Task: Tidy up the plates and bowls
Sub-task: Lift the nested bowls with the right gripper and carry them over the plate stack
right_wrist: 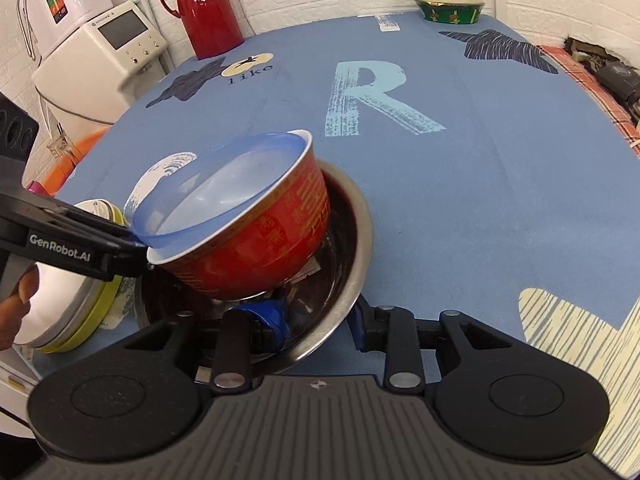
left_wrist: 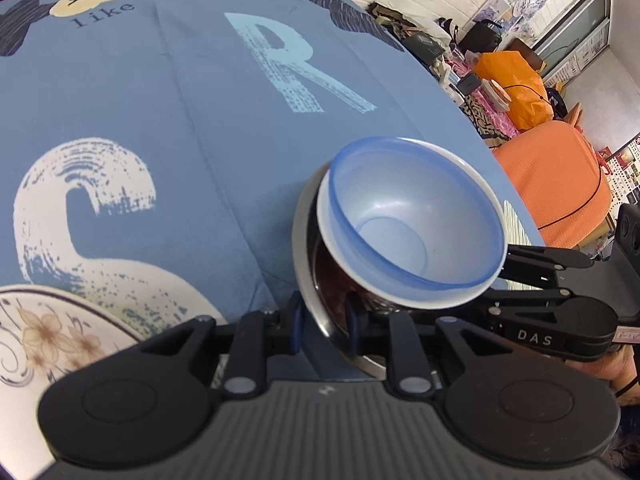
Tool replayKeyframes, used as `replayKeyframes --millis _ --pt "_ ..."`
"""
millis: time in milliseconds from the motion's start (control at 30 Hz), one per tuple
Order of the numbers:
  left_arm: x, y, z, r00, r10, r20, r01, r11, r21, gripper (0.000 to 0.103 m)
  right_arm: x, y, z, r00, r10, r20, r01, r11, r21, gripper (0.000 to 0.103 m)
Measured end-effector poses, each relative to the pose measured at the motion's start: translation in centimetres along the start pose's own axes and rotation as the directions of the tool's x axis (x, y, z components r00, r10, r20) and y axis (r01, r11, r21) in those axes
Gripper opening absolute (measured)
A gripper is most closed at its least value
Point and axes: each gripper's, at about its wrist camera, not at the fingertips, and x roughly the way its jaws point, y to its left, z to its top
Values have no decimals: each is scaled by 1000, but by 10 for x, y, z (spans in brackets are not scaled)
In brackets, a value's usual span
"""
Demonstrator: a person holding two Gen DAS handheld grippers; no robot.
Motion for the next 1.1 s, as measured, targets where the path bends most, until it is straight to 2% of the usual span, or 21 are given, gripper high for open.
replayKeyframes --millis 100,233,467,600,767,933,1100 --pt "0 -6 0 1000 27 10 -28 999 31 21 1 2 -1 1000 -1 6 1 1000 -30 15" --pt "-1 -7 2 1000 30 6 -31 999 37 9 2 4 -3 999 26 20 -25 999 -47 16" --pt "-7 -7 5 997 68 24 -70 996 47 10 6 3 2 998 60 31 -60 998 -3 17" --pt "-16 -10 6 992 108 60 -112 991 78 10 8 11 5 996 67 57 -66 998 -24 19" --pt "-31 -4 9 987 133 92 -140 988 71 10 10 21 13 993 81 82 -78 996 -47 20" --pt "-65 -1 6 977 158 143 -166 985 46 10 1 45 29 990 102 99 -92 991 -101 20" --pt "-120 11 -16 954 228 195 -231 973 -7 10 -6 90 41 979 177 101 -155 969 -194 21"
